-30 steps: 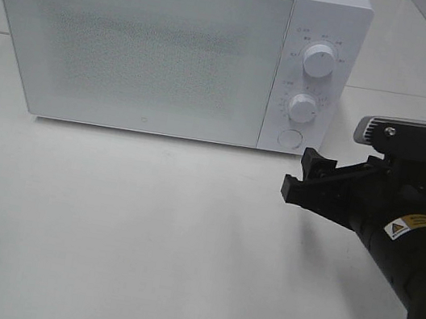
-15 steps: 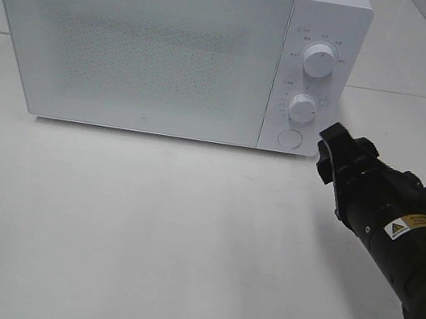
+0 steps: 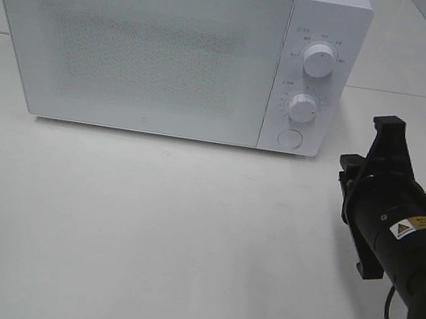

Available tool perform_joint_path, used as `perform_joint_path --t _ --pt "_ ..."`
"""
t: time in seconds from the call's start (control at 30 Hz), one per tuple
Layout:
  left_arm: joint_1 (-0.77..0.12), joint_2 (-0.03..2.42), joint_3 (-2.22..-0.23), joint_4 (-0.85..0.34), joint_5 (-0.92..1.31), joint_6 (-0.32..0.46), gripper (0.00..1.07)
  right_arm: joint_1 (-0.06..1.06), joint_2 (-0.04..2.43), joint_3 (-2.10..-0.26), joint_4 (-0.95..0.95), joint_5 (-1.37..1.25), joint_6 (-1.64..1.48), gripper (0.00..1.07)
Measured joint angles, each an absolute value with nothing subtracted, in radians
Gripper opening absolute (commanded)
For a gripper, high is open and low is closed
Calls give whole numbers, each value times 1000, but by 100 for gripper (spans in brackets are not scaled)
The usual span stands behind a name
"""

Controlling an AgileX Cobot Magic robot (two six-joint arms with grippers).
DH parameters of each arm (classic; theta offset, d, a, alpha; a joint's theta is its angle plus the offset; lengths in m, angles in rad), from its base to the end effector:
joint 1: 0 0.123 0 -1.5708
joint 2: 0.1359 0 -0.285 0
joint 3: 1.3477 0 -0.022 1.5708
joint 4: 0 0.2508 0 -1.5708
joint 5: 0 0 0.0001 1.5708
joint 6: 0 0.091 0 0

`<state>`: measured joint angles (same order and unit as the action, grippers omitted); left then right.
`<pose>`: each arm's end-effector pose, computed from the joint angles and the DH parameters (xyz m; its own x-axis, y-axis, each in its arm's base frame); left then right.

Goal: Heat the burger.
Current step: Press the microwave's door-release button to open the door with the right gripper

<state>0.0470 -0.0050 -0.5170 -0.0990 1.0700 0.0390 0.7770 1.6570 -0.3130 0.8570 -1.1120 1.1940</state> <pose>-0.0078 -0.0083 0.2815 -0.4426 -0.0294 -0.8962 0.0270 0.9986 -0.0462 0.2032 0.1134 0.1473 -0.0362 0.9909 -0.1296 0.2372 0.1345 0.9621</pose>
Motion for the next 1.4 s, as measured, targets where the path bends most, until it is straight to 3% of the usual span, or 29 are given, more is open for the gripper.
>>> perform_joint_path --t 0.03,0.47,1.4 --pt "47 -5 -517 -99 1070 39 100 777 1657 -313 873 -1111 1205 0" --pt "47 -5 -517 -99 1070 39 100 777 1675 -343 959 -1091 1210 0" --pt "47 -5 -517 -99 1070 39 100 772 1973 -677 1030 -1049 1265 1"
